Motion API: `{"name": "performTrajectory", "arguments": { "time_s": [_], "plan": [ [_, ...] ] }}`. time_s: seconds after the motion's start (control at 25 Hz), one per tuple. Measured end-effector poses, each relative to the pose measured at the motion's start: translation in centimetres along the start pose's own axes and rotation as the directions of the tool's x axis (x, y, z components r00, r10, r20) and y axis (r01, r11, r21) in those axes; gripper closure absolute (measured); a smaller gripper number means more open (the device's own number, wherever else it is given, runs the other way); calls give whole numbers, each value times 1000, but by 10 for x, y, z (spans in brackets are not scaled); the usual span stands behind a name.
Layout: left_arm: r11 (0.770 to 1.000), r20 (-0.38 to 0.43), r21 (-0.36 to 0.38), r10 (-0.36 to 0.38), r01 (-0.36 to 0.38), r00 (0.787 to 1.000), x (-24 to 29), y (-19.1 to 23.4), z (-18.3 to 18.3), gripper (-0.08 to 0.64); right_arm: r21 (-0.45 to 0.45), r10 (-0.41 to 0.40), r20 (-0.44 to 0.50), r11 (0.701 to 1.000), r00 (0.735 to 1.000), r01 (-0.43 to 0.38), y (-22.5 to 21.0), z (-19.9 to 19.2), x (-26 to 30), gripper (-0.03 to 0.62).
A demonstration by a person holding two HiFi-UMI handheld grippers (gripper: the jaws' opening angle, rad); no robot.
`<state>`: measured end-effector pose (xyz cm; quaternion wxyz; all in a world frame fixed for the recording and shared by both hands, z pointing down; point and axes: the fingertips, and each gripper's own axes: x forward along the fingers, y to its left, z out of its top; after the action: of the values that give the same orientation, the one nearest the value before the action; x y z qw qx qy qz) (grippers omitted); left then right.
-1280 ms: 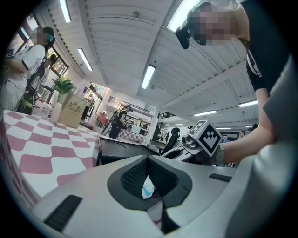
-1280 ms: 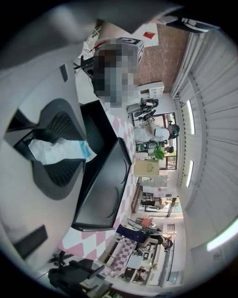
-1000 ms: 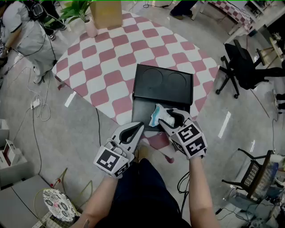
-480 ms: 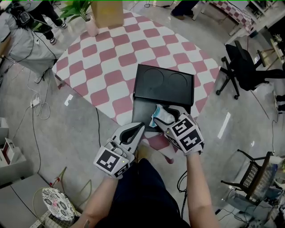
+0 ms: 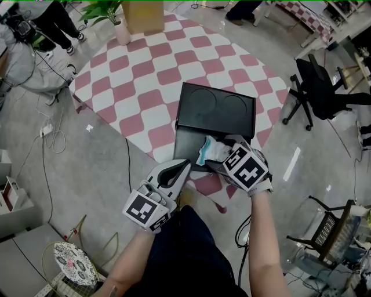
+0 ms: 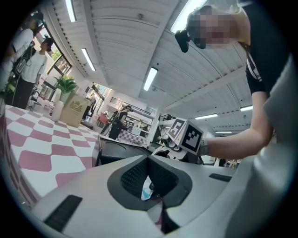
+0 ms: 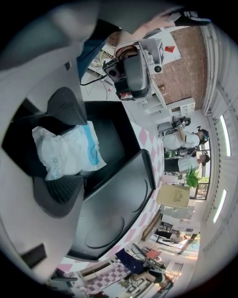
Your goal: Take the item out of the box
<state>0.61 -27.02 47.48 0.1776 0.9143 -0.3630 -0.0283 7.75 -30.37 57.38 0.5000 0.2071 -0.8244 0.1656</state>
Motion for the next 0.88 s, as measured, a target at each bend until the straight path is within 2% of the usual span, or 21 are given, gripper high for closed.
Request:
{"name": "performTrajectory", "arguments": {
  "time_s": [0.08, 0.32, 0.36, 0.64, 0.88],
  "plan": [
    [1000, 0, -1, -1, 1, 1000, 0, -1, 0, 558, -14, 19, -43, 1000, 999, -20, 1, -6, 2, 219],
    [1000, -1, 1, 1, -1, 1000, 2, -1, 1, 558, -22, 49, -63, 998, 997, -50, 2, -10, 7, 249],
    [1000, -1, 1, 1, -1, 1000, 2, -1, 2, 558, -20, 47, -65, 999, 997, -48, 2, -10, 8, 236],
    [1000, 6, -6, 5, -5, 1000, 2, -1, 3, 558, -8, 62, -105, 998, 993, -63, 2, -14, 17, 249],
    [1000, 16, -26, 14, -14, 1000, -2, 1, 2, 558, -37, 78, -89, 996, 993, -82, 5, -12, 18, 282]
  ]
}}
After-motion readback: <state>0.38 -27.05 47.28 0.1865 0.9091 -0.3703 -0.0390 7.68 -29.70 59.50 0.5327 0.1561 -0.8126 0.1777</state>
